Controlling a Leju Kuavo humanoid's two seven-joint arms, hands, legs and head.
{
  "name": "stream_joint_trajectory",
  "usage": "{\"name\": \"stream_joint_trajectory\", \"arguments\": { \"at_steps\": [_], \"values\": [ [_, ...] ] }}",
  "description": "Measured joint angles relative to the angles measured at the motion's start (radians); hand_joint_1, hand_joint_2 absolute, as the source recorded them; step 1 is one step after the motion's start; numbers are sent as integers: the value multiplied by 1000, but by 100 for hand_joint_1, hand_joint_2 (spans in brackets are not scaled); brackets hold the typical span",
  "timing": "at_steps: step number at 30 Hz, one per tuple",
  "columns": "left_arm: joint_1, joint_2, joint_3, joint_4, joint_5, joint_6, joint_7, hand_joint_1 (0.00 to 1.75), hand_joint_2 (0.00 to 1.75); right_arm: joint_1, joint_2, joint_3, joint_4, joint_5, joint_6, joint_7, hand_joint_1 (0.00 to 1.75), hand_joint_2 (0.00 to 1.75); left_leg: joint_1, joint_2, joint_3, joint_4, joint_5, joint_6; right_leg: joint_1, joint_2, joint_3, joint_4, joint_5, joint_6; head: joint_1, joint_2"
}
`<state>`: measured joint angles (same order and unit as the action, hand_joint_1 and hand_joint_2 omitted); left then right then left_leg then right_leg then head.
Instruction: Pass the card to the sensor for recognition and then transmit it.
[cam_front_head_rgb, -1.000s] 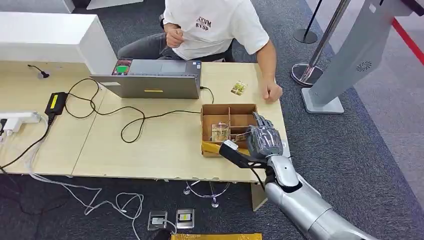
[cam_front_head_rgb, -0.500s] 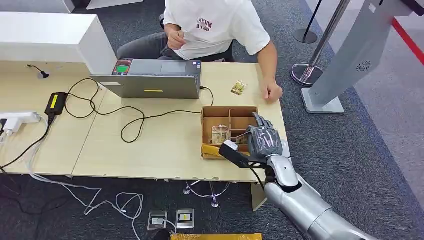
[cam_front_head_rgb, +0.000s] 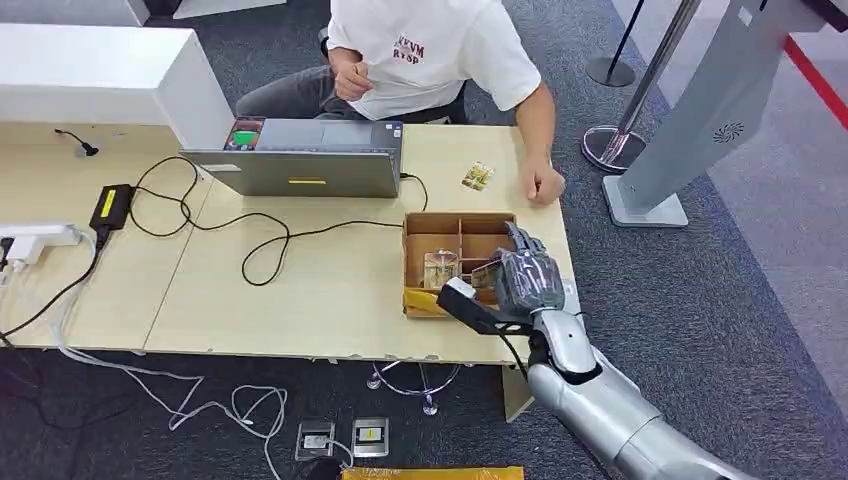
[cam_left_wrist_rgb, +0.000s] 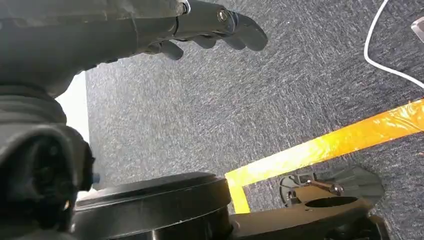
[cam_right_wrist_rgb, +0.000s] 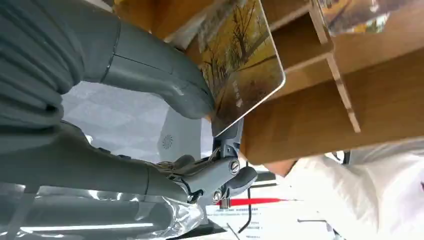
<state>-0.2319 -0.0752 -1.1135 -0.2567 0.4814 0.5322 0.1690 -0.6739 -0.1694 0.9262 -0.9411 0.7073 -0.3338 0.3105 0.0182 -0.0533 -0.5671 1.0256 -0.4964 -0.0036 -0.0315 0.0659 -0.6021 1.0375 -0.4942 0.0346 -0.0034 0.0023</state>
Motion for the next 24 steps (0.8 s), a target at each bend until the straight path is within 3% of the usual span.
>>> {"name": "stream_joint_trajectory", "arguments": {
  "at_steps": [9,17,24],
  "values": [
    [-2,-2,-1,0,-15,0,0,0,0,-122,-2,-40,0,10,-82,33,175,175,0,0,1,0,0,0,0,1,0,0,1,0,0,0],
    [-2,-8,-1,0,-18,0,0,0,0,-247,-2,-69,3,-2,-85,38,175,175,0,0,0,0,0,0,0,1,0,0,1,0,0,0],
    [-3,-9,-1,0,-18,2,-2,0,0,-290,1,-75,18,-20,-86,34,175,175,0,0,0,0,0,0,0,0,0,0,1,0,0,0]
  ]
}}
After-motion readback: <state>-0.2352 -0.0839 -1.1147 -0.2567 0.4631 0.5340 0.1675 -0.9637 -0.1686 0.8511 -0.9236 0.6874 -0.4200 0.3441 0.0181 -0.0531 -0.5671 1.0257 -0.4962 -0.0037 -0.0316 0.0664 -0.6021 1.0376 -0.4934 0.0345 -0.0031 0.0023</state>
